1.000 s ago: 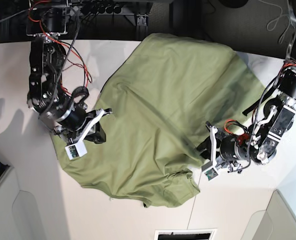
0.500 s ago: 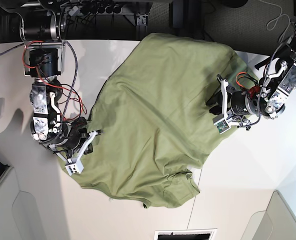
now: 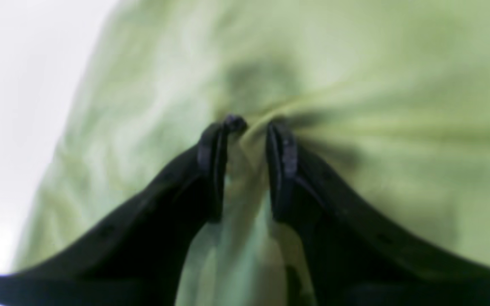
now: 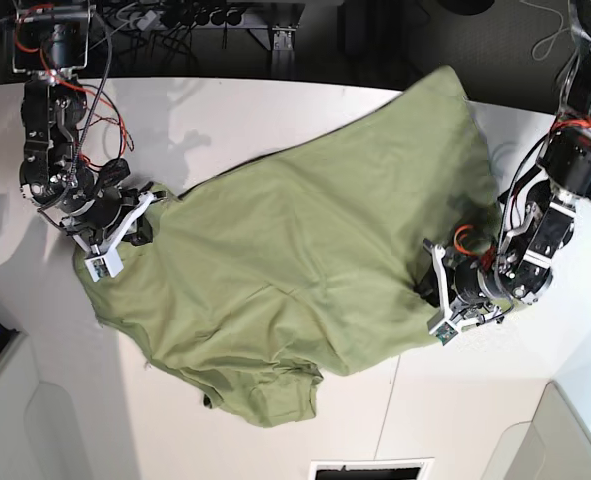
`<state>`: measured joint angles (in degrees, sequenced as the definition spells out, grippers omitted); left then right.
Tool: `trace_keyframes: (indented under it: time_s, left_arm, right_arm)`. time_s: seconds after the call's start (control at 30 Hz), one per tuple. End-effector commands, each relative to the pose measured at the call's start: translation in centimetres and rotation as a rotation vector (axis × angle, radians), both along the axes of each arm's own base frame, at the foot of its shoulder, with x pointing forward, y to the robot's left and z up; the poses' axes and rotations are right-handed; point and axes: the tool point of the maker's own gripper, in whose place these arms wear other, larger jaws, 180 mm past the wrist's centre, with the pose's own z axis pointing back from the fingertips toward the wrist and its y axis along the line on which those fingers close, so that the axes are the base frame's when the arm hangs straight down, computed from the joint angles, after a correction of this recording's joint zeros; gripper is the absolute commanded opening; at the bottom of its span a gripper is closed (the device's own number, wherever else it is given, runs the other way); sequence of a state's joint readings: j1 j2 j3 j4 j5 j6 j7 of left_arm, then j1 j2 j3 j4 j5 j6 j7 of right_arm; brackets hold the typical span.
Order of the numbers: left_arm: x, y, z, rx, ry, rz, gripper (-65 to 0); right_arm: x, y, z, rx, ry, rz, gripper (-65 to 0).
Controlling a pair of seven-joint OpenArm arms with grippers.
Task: Layout the t-shirt on the table in an organized manner, then fold the t-shirt properly
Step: 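Lower the shirt with both grippers and stretch it across the table, then pull the shirt edges apart with both grippers to smooth it flat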
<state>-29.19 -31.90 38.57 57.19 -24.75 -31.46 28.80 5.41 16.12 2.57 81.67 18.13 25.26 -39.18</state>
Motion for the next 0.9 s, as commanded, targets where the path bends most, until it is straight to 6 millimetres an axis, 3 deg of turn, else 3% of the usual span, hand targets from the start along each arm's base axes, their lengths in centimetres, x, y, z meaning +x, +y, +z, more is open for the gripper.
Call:
trace_keyframes:
  time_s: [0.0,0.17,0.3,0.43,0.63,0.73,0.87]
  left_arm:
    - [0.7,0.2,0.1,0.040,0.009,-0.005,-47.4]
    - [4.0,-1.9,1.2,0.051,-0.040,-0.022,-47.4]
    - [5.2,-1.4,2.6,0.053,-0.068,-0.013,-47.4]
    - [5.4,-1.3,5.4,-0.075,-0.080,-0.017,-47.3]
    - [3.9,1.8,9.2,-0.105,-0.113,-0.014,-47.3]
    - [2.3,2.8,8.7,-0.088,-0.095,-0.034,-47.4]
    - [0.1,2.6,6.0,-0.094,-0.037,-0.033,-47.4]
  right_arm:
    - [-1.2,0.2,-0.2,-0.010,0.026,0.021,-65.0]
    - [-5.2,2.6,0.4,0.054,0.025,0.054,-65.0]
    - [-6.9,3.9,1.7,0.063,-0.016,0.069,-65.0]
    - [-5.6,2.8,4.3,0.057,-0.105,0.030,-65.0]
    - [-2.7,-0.4,7.0,0.037,-0.205,-0.072,-65.0]
    - [-1.1,-0.7,7.6,0.041,-0.228,-0.080,-65.0]
    - [1.0,-1.2,6.3,0.053,-0.195,-0.102,-65.0]
